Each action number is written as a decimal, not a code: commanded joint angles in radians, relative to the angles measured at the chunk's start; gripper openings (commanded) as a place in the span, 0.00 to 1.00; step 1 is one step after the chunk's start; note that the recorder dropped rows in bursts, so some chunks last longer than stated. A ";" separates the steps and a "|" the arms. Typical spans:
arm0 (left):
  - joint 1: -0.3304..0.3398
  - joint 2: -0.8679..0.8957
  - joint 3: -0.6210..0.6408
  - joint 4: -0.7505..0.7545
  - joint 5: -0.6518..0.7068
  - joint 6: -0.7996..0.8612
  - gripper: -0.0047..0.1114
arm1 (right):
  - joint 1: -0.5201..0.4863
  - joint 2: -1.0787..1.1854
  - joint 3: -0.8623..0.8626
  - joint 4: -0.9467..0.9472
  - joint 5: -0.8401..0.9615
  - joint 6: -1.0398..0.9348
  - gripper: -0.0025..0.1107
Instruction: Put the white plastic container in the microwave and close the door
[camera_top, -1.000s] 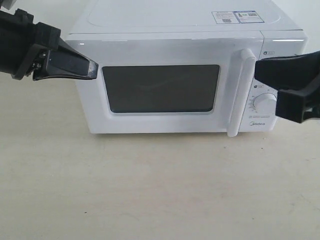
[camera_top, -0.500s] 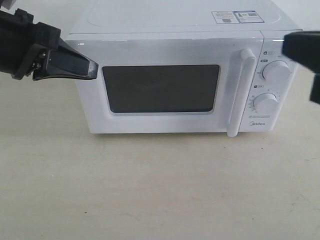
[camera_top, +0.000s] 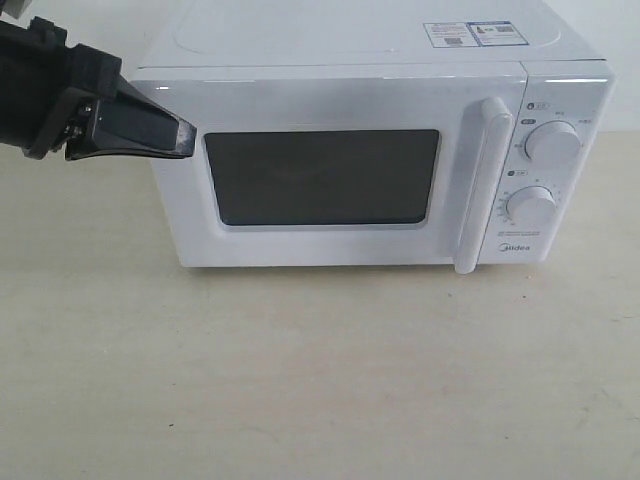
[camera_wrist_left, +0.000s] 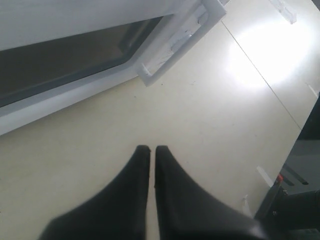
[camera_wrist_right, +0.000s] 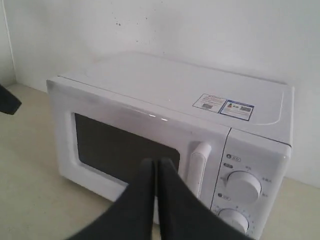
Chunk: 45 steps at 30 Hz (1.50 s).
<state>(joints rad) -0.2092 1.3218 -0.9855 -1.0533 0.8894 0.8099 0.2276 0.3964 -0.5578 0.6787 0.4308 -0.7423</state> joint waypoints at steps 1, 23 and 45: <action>-0.004 -0.003 -0.005 -0.005 -0.008 0.006 0.08 | -0.008 -0.097 0.130 -0.008 -0.071 0.123 0.02; -0.004 -0.003 -0.005 -0.005 -0.010 0.006 0.08 | -0.008 -0.314 0.422 -0.192 -0.339 0.342 0.02; -0.004 -0.003 -0.005 -0.005 -0.010 0.006 0.08 | -0.008 -0.314 0.558 -0.657 -0.261 0.730 0.02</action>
<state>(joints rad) -0.2092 1.3218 -0.9855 -1.0533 0.8822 0.8099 0.2231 0.0868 -0.0035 0.0331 0.0933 -0.0176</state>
